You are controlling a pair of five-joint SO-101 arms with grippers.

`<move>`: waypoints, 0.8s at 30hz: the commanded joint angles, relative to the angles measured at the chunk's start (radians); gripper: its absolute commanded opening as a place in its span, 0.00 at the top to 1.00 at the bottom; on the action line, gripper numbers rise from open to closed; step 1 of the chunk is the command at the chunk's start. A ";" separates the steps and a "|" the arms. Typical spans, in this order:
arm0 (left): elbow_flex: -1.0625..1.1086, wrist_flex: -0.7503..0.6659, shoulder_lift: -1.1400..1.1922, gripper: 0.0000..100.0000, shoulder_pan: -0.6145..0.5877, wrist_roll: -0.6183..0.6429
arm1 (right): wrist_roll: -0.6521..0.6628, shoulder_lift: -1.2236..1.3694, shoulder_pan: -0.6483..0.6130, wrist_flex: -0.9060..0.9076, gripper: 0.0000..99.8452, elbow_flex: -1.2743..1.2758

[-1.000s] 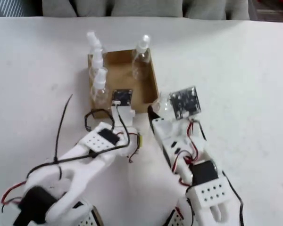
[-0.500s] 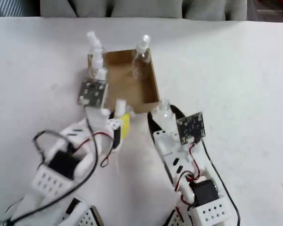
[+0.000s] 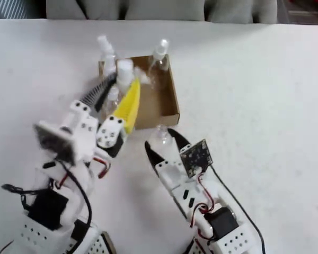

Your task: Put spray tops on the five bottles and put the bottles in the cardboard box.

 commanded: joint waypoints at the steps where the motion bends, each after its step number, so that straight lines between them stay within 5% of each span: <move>1: -0.150 -0.069 0.088 0.95 0.010 -0.009 | 0.000 -0.012 -0.010 -0.012 0.98 -0.011; 10: -0.327 -0.069 0.303 0.95 0.150 -0.008 | 0.000 -0.013 -0.028 0.028 0.98 -0.012; 24: -0.160 -0.078 0.357 0.95 0.160 -0.008 | 0.000 -0.013 -0.025 0.028 0.98 -0.012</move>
